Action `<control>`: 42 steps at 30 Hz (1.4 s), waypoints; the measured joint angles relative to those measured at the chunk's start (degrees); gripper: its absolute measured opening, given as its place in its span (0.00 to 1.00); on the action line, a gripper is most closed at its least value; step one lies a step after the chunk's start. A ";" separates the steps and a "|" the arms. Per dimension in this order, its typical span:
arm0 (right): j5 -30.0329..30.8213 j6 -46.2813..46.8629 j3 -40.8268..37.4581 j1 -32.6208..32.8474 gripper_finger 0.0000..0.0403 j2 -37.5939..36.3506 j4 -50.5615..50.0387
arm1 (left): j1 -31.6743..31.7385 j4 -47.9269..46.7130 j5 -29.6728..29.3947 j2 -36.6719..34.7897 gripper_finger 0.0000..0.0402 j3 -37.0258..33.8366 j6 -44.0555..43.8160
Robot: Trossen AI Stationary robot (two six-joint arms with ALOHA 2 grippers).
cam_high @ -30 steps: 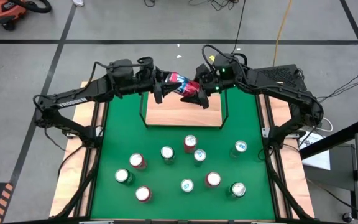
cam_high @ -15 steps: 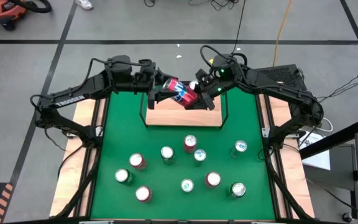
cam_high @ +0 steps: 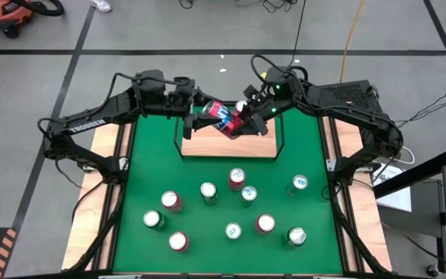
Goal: Place canned beverage on shelf
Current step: Put the red soda can on the shelf
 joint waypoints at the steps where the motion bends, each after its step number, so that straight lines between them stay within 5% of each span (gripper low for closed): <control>1: 0.00 -0.08 0.00 0.00 0.87 0.00 0.07 | 0.00 0.03 -0.03 0.00 0.69 0.00 0.21; 16: -1.33 -1.15 0.00 0.01 0.87 0.04 -0.96 | -0.90 3.23 -1.04 2.31 0.69 -0.07 2.95; 26: -1.66 -1.71 -0.01 0.02 0.76 0.04 -1.62 | -0.90 3.10 -1.25 2.75 0.70 -0.07 2.79; 42: -0.21 -2.00 -0.15 -0.41 0.76 0.22 -1.85 | -0.97 3.52 -9.92 3.02 0.86 -0.07 -6.30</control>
